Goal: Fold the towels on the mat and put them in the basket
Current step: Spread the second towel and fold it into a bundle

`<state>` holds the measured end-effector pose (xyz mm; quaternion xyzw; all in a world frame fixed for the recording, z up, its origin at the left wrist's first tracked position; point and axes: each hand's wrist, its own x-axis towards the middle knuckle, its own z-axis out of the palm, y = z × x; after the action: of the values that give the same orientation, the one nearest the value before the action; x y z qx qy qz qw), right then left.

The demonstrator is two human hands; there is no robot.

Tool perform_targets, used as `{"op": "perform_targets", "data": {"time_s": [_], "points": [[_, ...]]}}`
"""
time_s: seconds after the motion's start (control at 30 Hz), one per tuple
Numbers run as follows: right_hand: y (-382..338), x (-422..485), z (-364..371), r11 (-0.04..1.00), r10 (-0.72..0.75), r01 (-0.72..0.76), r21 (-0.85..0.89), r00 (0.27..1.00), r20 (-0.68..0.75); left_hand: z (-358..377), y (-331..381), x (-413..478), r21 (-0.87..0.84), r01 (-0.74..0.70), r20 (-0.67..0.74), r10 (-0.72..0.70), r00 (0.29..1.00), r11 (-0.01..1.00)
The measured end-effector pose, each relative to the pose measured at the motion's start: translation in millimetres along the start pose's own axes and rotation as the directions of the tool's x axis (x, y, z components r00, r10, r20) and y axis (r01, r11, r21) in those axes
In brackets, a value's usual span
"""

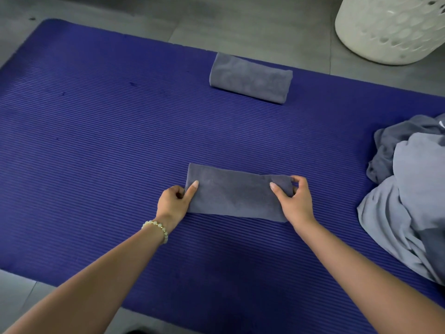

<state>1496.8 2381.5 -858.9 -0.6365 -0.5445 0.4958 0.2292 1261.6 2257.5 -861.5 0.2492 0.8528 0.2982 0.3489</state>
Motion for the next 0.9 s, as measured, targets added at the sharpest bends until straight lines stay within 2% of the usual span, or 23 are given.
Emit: {"op": "perform_targets", "data": {"time_s": [0.1,0.17,0.27,0.37,0.47,0.53,0.57,0.73,0.9], "points": [[-3.3,-1.1,-1.3,0.996,-0.040,0.037,-0.079,0.999,-0.035,2.5,-3.8,1.4,-0.016,0.060,-0.042,-0.061,0.997,0.998],[-5.6,-3.6,-6.8,0.987,-0.040,0.034,-0.156,0.999,-0.035,-0.7,-4.4,3.2,0.035,0.097,-0.016,-0.097,0.995,0.995],[-7.9,-10.2,-21.1,0.951,0.110,-0.090,-0.297,0.993,0.052,-9.1,5.6,3.5,0.187,0.113,0.102,-0.134,0.986,0.976],[-9.4,-20.4,-29.8,0.910,0.293,-0.207,-0.358,0.933,0.207,-12.6,18.2,3.7,0.214,0.140,0.203,-0.185,0.962,0.967],[-14.7,-27.9,-32.6,0.900,0.432,-0.421,-0.113,0.832,0.348,-13.4,31.3,4.5,0.076,0.275,0.373,-0.283,0.884,0.959],[-20.1,-27.2,-33.8,0.808,0.490,-0.575,0.128,0.777,0.396,-14.3,42.9,4.1,-0.075,0.393,0.485,-0.310,0.817,0.917],[-23.3,-26.1,-34.6,0.760,0.497,-0.609,0.227,0.770,0.400,-14.1,48.7,3.2,-0.143,0.421,0.496,-0.303,0.814,0.896],[-34.7,-20.0,-46.2,0.628,0.431,-0.611,0.482,0.788,0.439,-2.2,67.6,-1.6,-0.368,0.383,0.474,-0.183,0.861,0.848],[-38.5,9.7,-74.2,0.708,0.356,-0.529,0.468,0.840,0.411,14.1,93.0,7.5,-0.335,0.265,0.441,-0.099,0.892,0.904]]}}
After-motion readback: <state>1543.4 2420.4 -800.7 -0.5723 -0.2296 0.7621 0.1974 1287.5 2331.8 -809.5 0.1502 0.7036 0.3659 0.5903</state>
